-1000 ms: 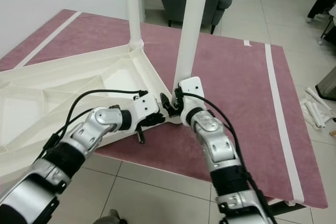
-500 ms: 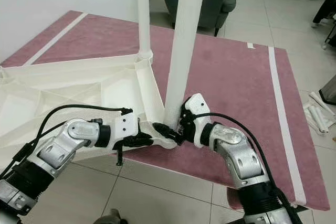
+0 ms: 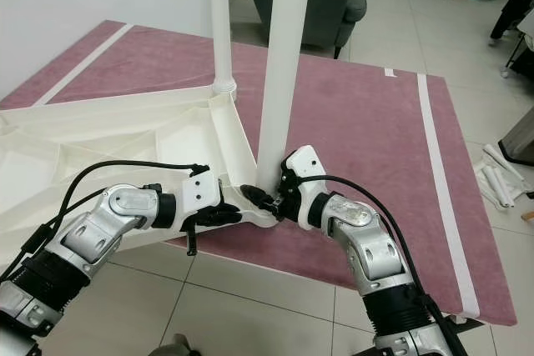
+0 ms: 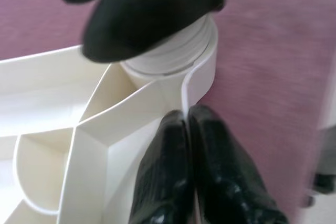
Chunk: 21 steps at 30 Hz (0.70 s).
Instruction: Building children table
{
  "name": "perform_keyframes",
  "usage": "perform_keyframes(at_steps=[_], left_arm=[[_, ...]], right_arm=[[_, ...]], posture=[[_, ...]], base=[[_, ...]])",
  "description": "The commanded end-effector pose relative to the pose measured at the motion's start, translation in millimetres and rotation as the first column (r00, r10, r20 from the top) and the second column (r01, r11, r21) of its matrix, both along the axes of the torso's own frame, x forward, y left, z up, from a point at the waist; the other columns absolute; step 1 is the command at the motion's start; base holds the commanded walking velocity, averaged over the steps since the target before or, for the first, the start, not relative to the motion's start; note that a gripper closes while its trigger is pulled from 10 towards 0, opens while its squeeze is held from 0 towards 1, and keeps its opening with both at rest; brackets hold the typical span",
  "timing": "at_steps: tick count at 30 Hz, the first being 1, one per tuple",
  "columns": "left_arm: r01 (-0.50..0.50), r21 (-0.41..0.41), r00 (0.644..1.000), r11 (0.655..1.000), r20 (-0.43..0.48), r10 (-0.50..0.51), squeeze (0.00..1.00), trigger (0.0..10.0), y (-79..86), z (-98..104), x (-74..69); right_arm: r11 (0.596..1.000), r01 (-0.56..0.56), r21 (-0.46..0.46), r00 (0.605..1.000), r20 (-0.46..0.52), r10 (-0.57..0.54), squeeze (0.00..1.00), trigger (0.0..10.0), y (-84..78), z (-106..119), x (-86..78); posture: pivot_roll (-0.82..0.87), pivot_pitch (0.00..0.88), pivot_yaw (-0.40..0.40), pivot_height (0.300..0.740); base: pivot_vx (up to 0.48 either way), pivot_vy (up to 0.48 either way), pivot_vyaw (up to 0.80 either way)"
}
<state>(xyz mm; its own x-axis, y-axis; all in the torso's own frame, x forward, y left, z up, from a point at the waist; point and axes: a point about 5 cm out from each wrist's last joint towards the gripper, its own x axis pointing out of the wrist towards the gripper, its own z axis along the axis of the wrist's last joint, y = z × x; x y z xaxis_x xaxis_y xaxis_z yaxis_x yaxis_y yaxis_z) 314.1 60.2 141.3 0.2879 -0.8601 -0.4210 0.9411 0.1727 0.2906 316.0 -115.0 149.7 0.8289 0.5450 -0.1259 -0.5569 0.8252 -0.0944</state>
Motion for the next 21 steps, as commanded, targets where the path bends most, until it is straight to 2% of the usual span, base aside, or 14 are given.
perform_keyframes(at_steps=[1,2,4,6,7,8,9,14,16,17,20,21], left_arm=[[0.105,-0.085,0.99,0.991,0.103,-0.096,0.0,10.0,-36.5,30,3.2],[0.105,-0.085,0.99,0.991,0.103,-0.096,0.0,10.0,-36.5,30,3.2],[0.068,-0.086,0.991,0.994,0.12,-0.058,0.0,10.0,-48.0,35,13.6],[0.068,-0.086,0.991,0.994,0.12,-0.058,0.0,10.0,-48.0,35,13.6],[0.04,-0.094,0.992,0.995,0.122,-0.029,0.0,10.0,-52.7,38,18.5],[0.04,-0.094,0.992,0.995,0.122,-0.029,0.0,10.0,-52.7,38,18.5],[0.01,-0.099,0.992,0.995,0.129,0.003,0.0,10.0,-59.6,42,24.9],[-0.016,-0.089,0.99,0.996,0.136,0.028,0.0,10.0,-60.9,42,28.2],[-0.021,-0.086,0.99,0.996,0.136,0.033,0.0,10.0,-59.5,41,28.2],[-0.02,-0.085,0.991,0.996,0.132,0.031,0.0,10.0,-57.1,39,27.1],[-0.018,-0.085,0.991,0.996,0.129,0.029,0.0,10.0,-56.1,38,27.2],[-0.013,-0.081,0.992,0.997,0.124,0.023,0.0,10.0,-53.7,34,25.6]], right_arm=[[0.957,0.281,-0.069,0.955,-0.081,-0.286,0.0,0.0,-13.4,-23,10.8],[0.957,0.281,-0.069,0.955,-0.081,-0.286,0.0,0.0,-13.4,-23,10.8],[0.903,0.423,-0.072,0.9,-0.088,-0.428,0.0,0.0,-12.7,-26,17.1],[0.903,0.423,-0.072,0.9,-0.088,-0.428,0.0,0.0,-12.7,-26,17.1],[0.877,0.476,-0.07,0.873,-0.086,-0.48,0.0,0.0,-12.3,-26,19.1],[0.877,0.476,-0.07,0.873,-0.086,-0.48,0.0,0.0,-12.3,-26,19.1],[0.848,0.526,-0.066,0.845,-0.074,-0.53,0.0,0.0,-6.8,-24,21.0],[0.832,0.55,-0.065,0.83,-0.068,-0.554,0.0,0.0,-1.8,-24,19.8],[0.84,0.54,-0.048,0.838,-0.063,-0.542,0.0,0.0,0.9,-24,18.4],[0.855,0.517,-0.032,0.854,-0.05,-0.518,0.0,8.8,3.4,-22,16.8],[0.862,0.506,-0.023,0.861,-0.04,-0.507,0.0,8.8,5.8,-21,16.3],[0.878,0.479,-0.014,0.878,-0.025,-0.479,1.0,10.0,7.0,-20,15.0]], posture=[[0.14,0.019,-0.004,0.74],[0.14,0.019,-0.004,0.74],[0.14,0.018,-0.002,0.74],[0.14,0.018,-0.002,0.74],[0.13,0.018,0.002,0.74],[0.13,0.018,0.002,0.74],[0.13,0.016,0.007,0.74],[0.13,0.017,0.009,0.74],[0.13,0.019,0.008,0.74],[0.13,0.021,0.007,0.74],[0.13,0.021,0.007,0.74],[0.13,0.025,0.003,0.74]], base=[[0.0,0.0,0.0],[0.0,0.0,0.0],[0.0,0.0,0.0],[0.0,0.0,0.0],[0.0,0.0,0.0],[0.0,0.0,0.0],[0.0,0.0,0.0],[0.0,0.0,0.0],[0.0,0.0,0.0],[0.0,0.0,0.0],[0.0,0.0,0.0],[0.0,0.0,0.0]])
